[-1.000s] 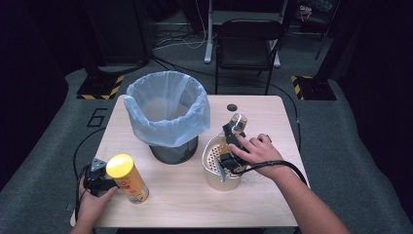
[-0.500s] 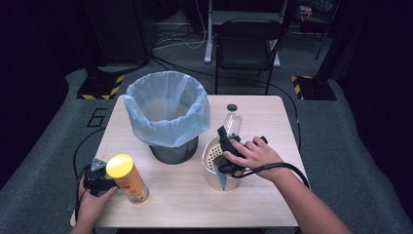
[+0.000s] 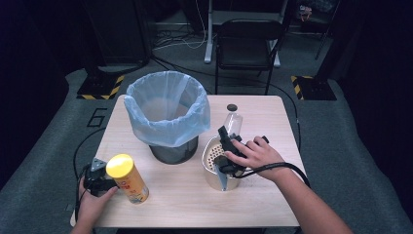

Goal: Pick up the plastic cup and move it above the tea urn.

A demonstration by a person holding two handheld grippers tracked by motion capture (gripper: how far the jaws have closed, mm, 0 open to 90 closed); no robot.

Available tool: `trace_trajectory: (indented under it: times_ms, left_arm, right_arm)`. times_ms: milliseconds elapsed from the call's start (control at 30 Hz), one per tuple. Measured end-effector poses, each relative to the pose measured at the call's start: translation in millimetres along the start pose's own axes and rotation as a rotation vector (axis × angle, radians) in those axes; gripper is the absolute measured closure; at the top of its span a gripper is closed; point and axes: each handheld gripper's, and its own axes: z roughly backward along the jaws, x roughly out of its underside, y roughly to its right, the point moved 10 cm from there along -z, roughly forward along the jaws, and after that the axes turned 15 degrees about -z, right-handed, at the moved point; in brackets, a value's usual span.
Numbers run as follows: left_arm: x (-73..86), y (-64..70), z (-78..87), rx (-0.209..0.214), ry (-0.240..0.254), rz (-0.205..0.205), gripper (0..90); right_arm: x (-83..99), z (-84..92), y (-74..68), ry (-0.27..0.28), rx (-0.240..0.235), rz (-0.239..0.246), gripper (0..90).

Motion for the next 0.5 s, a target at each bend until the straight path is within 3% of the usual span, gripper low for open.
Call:
trace_trajectory:
  times_ms: [300,333,467,500]
  left_arm:
    - [0.0,0.0,0.0,0.0,0.0,0.001,4.5]
    - [0.0,0.0,0.0,0.0,0.0,0.0,4.5]
    - [0.1,0.0,0.1,0.0,-0.001,0.0,4.5]
    - [0.0,0.0,0.0,0.0,0.0,0.0,4.5]
  right_arm:
    - [-1.8,0.7,2.9,0.005,0.004,-0.01,34.7]
    - [-0.4,1.2,5.6,-0.009,-0.007,0.056,34.7]
    - [-1.2,1.9,6.1,-0.002,-0.014,0.048,34.7]
    - [-2.2,1.6,5.2,0.006,-0.007,0.016,34.7]
